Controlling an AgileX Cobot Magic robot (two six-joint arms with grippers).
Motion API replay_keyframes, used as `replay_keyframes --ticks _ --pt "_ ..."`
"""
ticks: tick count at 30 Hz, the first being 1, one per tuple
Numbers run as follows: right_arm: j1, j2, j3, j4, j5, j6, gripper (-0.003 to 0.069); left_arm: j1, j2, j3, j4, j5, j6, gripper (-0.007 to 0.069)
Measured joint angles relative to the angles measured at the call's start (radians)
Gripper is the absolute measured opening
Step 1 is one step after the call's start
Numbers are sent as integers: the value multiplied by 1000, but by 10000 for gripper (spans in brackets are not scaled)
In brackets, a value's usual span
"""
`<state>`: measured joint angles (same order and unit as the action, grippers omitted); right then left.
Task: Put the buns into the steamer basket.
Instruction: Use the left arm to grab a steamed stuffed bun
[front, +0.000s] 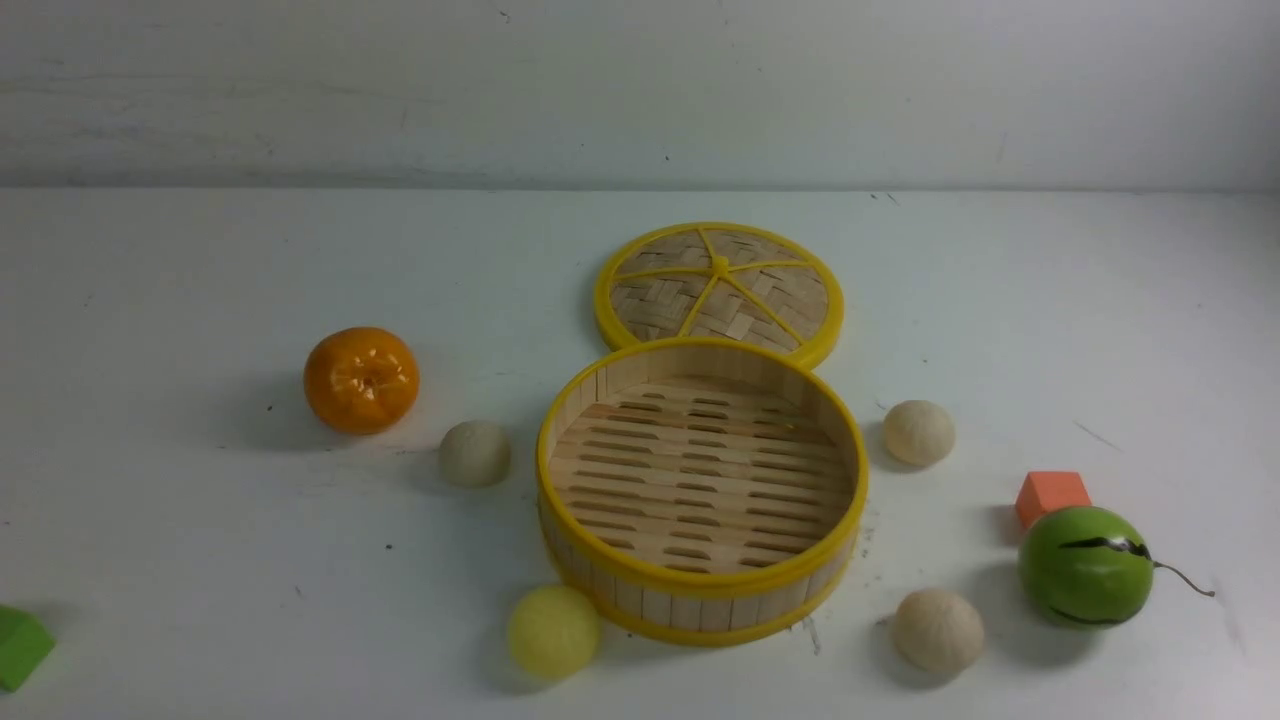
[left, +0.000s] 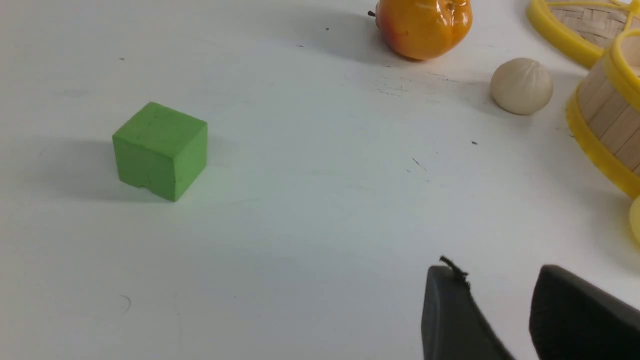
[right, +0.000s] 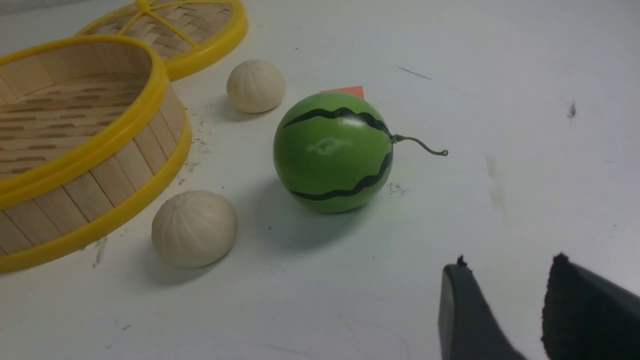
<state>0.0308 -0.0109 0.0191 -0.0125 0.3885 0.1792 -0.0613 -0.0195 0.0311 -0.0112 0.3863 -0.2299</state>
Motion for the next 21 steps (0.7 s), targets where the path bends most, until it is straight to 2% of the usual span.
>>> replay_keyframes --ticks 14,17,18,19,21 --pt "0 0 0 0 0 0 240 0 0 0 -4 -26 -8 238" --pt "0 0 0 0 0 0 240 0 0 0 -163 -138 -100 238" --pt "0 0 0 0 0 0 240 0 0 0 -163 -138 -110 238" --pt "0 0 0 0 0 0 240 0 0 0 -284 -200 -185 238" --pt "0 0 0 0 0 0 240 0 0 0 -420 -278 -262 238"
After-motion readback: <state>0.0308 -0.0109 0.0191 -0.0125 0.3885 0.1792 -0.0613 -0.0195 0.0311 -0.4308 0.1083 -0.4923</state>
